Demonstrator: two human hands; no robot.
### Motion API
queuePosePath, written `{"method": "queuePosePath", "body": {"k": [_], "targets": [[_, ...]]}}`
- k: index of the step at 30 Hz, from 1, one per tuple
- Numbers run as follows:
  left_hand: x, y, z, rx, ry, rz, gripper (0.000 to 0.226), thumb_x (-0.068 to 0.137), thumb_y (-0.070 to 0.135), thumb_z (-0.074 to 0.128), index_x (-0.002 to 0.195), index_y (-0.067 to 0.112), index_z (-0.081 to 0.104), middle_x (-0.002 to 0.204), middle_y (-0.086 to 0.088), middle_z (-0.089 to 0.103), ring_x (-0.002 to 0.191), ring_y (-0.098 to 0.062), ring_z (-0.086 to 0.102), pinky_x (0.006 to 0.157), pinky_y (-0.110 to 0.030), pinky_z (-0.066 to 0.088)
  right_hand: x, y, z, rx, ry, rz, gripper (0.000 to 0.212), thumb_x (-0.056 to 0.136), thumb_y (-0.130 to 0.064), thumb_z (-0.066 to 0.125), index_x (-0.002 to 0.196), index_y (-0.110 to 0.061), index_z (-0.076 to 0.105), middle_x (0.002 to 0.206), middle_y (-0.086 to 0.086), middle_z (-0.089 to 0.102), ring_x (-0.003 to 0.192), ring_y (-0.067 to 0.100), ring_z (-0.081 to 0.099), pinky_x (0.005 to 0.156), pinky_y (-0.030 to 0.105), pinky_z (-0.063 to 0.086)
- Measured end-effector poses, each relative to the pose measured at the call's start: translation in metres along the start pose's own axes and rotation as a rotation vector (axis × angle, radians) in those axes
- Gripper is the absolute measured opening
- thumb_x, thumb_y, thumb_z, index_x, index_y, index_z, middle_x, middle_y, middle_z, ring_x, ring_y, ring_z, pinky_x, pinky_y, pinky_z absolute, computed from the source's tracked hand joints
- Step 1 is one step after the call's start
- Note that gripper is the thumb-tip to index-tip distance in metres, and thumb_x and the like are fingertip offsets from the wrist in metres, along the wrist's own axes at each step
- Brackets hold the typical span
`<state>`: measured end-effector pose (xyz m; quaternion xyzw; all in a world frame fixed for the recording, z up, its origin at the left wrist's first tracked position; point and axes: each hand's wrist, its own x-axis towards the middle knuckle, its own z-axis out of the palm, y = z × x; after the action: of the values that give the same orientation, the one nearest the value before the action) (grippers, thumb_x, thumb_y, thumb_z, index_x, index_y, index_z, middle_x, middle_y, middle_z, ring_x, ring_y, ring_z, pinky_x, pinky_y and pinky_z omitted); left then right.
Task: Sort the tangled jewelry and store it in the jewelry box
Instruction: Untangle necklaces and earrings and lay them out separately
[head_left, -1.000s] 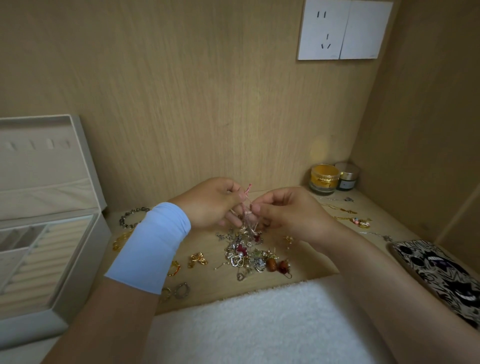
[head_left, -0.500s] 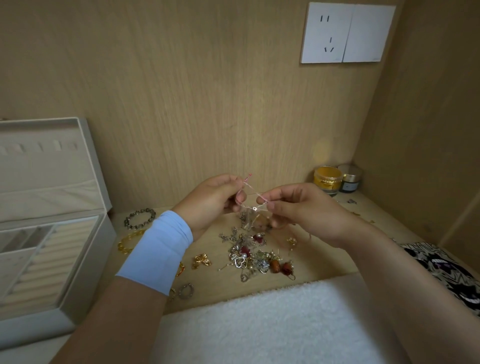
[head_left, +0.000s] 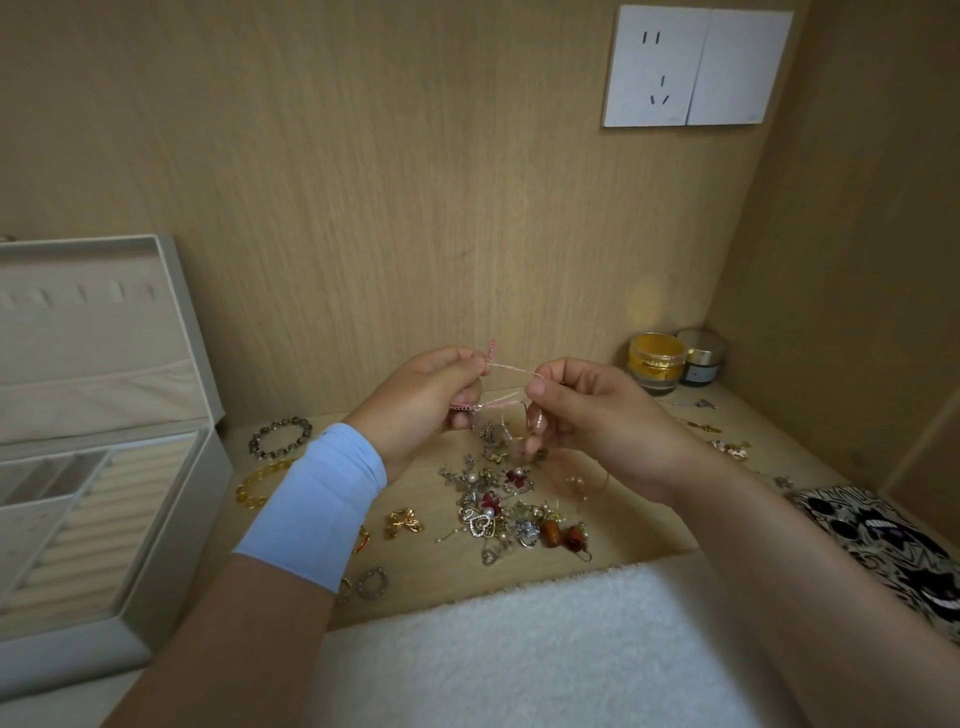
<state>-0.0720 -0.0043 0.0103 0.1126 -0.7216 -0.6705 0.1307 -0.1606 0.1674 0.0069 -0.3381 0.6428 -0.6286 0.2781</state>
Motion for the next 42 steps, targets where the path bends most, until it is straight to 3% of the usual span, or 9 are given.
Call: {"method": "queuePosePath", "body": {"k": [8, 11, 16, 21, 27, 30, 34, 39, 42], "targets": [[-0.003, 0.009, -0.002, -0.221, 0.034, -0.011, 0.02, 0.104, 0.016, 0.044, 0.087, 0.012, 0.054, 0.054, 0.004, 0.046, 0.055, -0.016, 0.051, 0.072, -0.032, 0.047, 0.004, 0.001, -0.006, -0.197, 0.195, -0.042, 0.008, 0.093, -0.011, 0.069, 0.091, -0.011, 0.061, 0.059, 0.002, 0.053, 0.044, 0.008, 0.042, 0.041, 0.016, 0.035], [-0.004, 0.013, -0.002, -0.302, 0.01, -0.044, 0.018, 0.104, 0.017, 0.044, 0.088, 0.012, 0.051, 0.055, 0.003, 0.048, 0.053, -0.018, 0.055, 0.081, -0.043, 0.05, 0.007, 0.003, -0.006, -0.279, 0.29, -0.111, 0.008, 0.091, -0.013, 0.072, 0.09, -0.01, 0.064, 0.064, 0.006, 0.055, 0.045, 0.002, 0.044, 0.045, 0.013, 0.037], [-0.009, 0.018, 0.0, -0.269, 0.024, -0.086, 0.019, 0.105, 0.018, 0.043, 0.089, 0.012, 0.052, 0.062, 0.001, 0.049, 0.047, -0.015, 0.049, 0.045, -0.026, 0.049, 0.008, 0.007, -0.012, -0.418, 0.317, -0.182, 0.009, 0.088, -0.021, 0.076, 0.087, -0.019, 0.067, 0.067, 0.001, 0.055, 0.054, 0.004, 0.046, 0.059, 0.023, 0.042], [-0.01, 0.019, 0.0, -0.18, 0.016, -0.094, 0.02, 0.105, 0.022, 0.042, 0.089, 0.016, 0.051, 0.063, 0.005, 0.055, 0.047, -0.013, 0.049, 0.04, -0.021, 0.038, 0.005, 0.01, -0.015, -0.674, 0.337, -0.246, 0.006, 0.089, -0.028, 0.073, 0.087, -0.033, 0.071, 0.076, -0.012, 0.06, 0.062, -0.003, 0.051, 0.064, 0.024, 0.041], [-0.014, 0.024, 0.004, -0.086, -0.046, -0.079, 0.017, 0.104, 0.023, 0.045, 0.094, 0.014, 0.055, 0.072, 0.001, 0.065, 0.051, -0.014, 0.055, 0.04, -0.02, 0.035, 0.004, 0.009, 0.003, -0.574, 0.041, -0.085, 0.053, 0.086, -0.024, 0.064, 0.137, -0.035, 0.056, 0.136, -0.015, 0.057, 0.126, 0.001, 0.05, 0.107, 0.028, 0.04], [-0.015, 0.026, 0.003, 0.071, -0.061, -0.051, 0.016, 0.103, 0.022, 0.048, 0.094, 0.013, 0.058, 0.076, -0.001, 0.069, 0.052, -0.015, 0.056, 0.039, -0.019, 0.033, 0.006, 0.008, 0.015, -0.213, -0.108, -0.073, 0.029, 0.096, -0.004, 0.061, 0.121, -0.017, 0.064, 0.098, 0.003, 0.07, 0.092, 0.011, 0.066, 0.085, 0.027, 0.052], [-0.014, 0.033, -0.003, 0.453, -0.012, 0.02, 0.012, 0.099, 0.021, 0.056, 0.09, 0.018, 0.063, 0.067, 0.008, 0.07, 0.05, -0.011, 0.054, 0.05, -0.022, 0.041, 0.011, 0.009, 0.016, -0.237, -0.023, -0.112, 0.008, 0.093, -0.007, 0.068, 0.099, -0.01, 0.072, 0.072, 0.006, 0.061, 0.069, 0.02, 0.054, 0.07, 0.035, 0.047], [-0.017, 0.041, -0.014, 0.677, 0.088, 0.094, 0.006, 0.096, 0.024, 0.06, 0.093, 0.022, 0.066, 0.063, 0.011, 0.067, 0.048, 0.0, 0.052, 0.056, -0.018, 0.045, 0.007, 0.005, 0.009, -0.171, 0.031, -0.086, 0.008, 0.089, -0.004, 0.072, 0.096, -0.001, 0.073, 0.079, 0.03, 0.062, 0.069, 0.027, 0.054, 0.07, 0.041, 0.049], [-0.022, 0.048, -0.02, 0.895, 0.037, 0.056, 0.011, 0.092, 0.031, 0.066, 0.102, 0.026, 0.067, 0.08, 0.008, 0.064, 0.063, -0.001, 0.053, 0.065, -0.022, 0.041, 0.006, 0.004, 0.008, -0.146, 0.091, -0.106, 0.006, 0.087, -0.005, 0.073, 0.092, -0.006, 0.076, 0.094, 0.034, 0.067, 0.068, 0.024, 0.057, 0.064, 0.028, 0.054]]}}
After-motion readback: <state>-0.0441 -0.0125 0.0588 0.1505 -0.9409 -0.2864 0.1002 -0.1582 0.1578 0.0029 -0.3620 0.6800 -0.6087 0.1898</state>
